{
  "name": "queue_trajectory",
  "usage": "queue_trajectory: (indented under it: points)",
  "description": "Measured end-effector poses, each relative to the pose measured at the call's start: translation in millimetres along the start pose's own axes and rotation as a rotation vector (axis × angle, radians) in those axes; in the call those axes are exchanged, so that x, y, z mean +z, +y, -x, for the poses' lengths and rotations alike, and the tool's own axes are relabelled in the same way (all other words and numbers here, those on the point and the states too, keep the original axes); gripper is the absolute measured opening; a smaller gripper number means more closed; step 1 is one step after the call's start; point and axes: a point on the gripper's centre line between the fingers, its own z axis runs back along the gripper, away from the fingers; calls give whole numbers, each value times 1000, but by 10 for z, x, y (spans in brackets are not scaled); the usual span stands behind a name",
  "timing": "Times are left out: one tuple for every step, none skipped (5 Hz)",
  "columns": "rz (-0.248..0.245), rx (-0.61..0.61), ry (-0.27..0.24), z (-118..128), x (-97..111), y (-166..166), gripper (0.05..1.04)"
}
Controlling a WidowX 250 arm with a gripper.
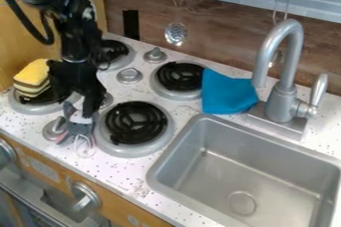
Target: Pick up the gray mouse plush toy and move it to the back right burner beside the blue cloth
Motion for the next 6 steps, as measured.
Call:
queue_trajectory:
  points:
    - [74,-12,39,52,-108,-23,1001]
    - [90,-4,76,68,-206,-20,1001]
    - [133,9,97,53,-252,-42,948]
    - [145,27,91,48,-252,-42,680]
    - [177,49,88,59,-252,-37,554]
    - [188,53,88,66,-252,-37,497]
